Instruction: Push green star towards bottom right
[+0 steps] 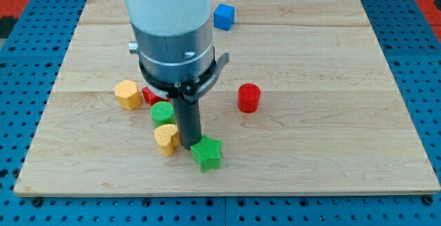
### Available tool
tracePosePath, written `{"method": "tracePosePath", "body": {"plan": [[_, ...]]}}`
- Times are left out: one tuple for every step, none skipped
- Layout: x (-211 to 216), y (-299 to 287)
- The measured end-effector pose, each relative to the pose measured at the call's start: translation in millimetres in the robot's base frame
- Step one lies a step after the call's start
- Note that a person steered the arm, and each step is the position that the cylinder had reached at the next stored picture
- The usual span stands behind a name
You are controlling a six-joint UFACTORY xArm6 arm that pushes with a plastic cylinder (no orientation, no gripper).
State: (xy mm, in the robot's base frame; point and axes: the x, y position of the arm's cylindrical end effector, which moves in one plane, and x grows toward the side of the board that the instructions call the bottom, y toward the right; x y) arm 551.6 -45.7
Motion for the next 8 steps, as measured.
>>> {"method": "tracePosePath", "body": {"plan": [[14, -27], [54, -13], [32, 44], [22, 32], [-1, 8], [-11, 69], [-2, 144], [-1, 170]]}}
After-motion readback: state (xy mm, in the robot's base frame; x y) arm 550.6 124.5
